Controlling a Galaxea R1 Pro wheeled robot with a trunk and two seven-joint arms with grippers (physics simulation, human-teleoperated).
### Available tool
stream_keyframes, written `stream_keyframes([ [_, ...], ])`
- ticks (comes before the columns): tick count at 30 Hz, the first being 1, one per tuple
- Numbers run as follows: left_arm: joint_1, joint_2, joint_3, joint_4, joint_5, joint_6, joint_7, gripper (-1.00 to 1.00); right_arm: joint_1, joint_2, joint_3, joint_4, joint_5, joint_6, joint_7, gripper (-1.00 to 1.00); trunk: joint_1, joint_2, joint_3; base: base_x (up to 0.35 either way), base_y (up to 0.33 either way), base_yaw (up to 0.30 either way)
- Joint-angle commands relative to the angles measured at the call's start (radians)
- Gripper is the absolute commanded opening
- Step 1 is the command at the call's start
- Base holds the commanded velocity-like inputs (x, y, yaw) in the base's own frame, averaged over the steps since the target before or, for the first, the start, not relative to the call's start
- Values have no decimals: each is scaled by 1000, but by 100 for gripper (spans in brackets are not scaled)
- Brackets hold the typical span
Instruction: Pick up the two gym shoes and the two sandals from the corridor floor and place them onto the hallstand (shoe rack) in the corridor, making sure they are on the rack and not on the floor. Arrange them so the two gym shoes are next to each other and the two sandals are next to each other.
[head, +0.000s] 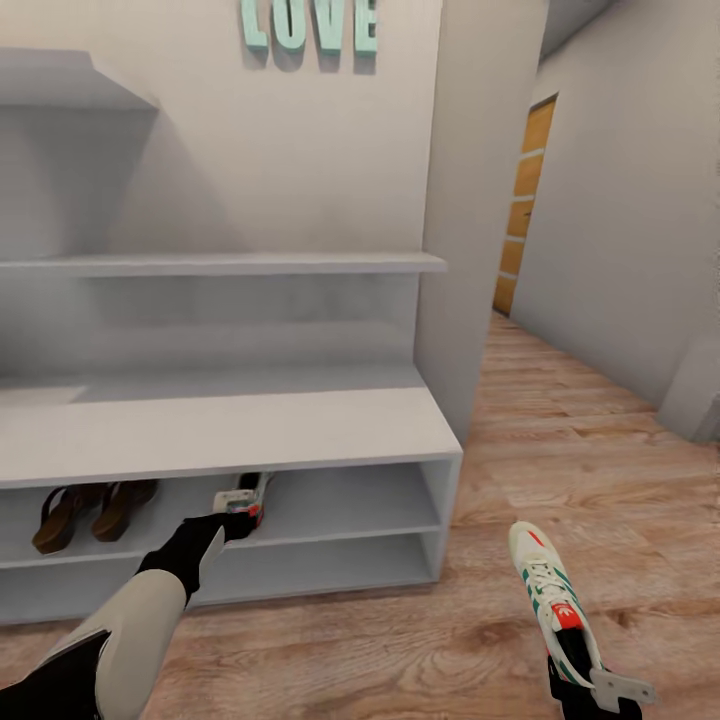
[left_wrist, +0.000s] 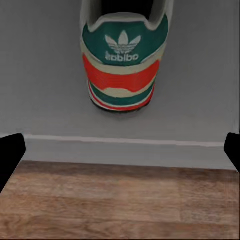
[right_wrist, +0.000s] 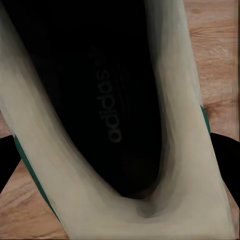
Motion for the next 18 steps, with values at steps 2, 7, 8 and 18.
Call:
stream_keyframes([
  [2, 0, -1, 5, -2, -4, 4, 0, 100, -1, 1, -7, 1, 10, -4, 2, -100, -1, 0, -1, -332, 0, 0],
  [7, 1, 0, 5, 0, -4, -1, 0, 100, -1, 1, -7, 1, 10, -4, 2, -100, -1, 0, -1, -333, 0, 0],
  [8, 2, 0, 5, 2, -4, -6, 0, 100, -1, 1, -7, 2, 10, -4, 3, -100, -1, 0, -1, -333, 0, 0],
  [18, 112, 5, 14, 2, 1, -184, -6, 100, -1, 1, -7, 5, 10, -4, 3, -100, -1, 0, -1, -322, 24, 0],
])
